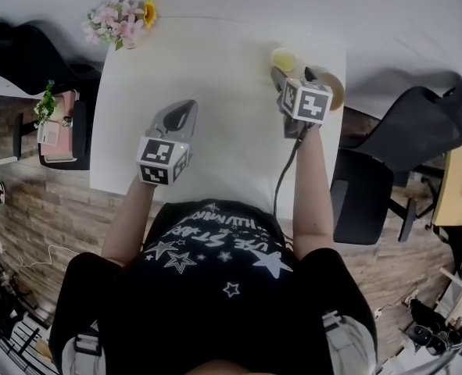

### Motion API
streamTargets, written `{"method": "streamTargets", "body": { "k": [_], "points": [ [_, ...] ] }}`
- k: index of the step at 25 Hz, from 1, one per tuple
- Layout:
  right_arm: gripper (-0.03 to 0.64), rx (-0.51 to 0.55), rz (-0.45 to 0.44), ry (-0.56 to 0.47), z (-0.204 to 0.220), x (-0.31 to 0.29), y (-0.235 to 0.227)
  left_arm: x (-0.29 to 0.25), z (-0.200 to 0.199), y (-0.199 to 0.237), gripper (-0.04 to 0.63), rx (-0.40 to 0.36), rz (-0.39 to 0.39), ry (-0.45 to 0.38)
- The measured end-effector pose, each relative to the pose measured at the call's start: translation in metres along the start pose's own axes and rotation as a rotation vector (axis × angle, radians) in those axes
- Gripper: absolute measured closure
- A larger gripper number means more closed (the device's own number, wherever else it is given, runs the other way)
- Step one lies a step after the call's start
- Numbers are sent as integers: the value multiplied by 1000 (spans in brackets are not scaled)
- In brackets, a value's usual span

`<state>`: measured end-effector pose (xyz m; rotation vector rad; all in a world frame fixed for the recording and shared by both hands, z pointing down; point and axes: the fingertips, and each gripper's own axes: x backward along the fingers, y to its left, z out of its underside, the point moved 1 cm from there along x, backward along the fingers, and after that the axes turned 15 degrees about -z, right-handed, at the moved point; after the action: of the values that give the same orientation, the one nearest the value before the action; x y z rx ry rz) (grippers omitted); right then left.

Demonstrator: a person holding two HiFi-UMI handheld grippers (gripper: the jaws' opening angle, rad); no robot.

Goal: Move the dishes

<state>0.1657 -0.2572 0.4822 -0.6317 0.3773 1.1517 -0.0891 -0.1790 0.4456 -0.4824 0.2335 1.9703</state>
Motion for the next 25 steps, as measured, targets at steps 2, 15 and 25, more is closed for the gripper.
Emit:
{"method": "streamTargets", "body": {
  "k": [2, 15, 25],
  "points": [
    [250, 5, -14, -34, -7, 14, 1, 2, -2, -6, 583, -4, 5, -5],
    [250, 0, 102, -20, 16, 83, -85, 3, -11, -61, 583, -22, 16, -28],
    [252, -71, 68, 82, 55, 81, -142, -11, -10, -95, 583, -15, -31, -9]
  ]
}}
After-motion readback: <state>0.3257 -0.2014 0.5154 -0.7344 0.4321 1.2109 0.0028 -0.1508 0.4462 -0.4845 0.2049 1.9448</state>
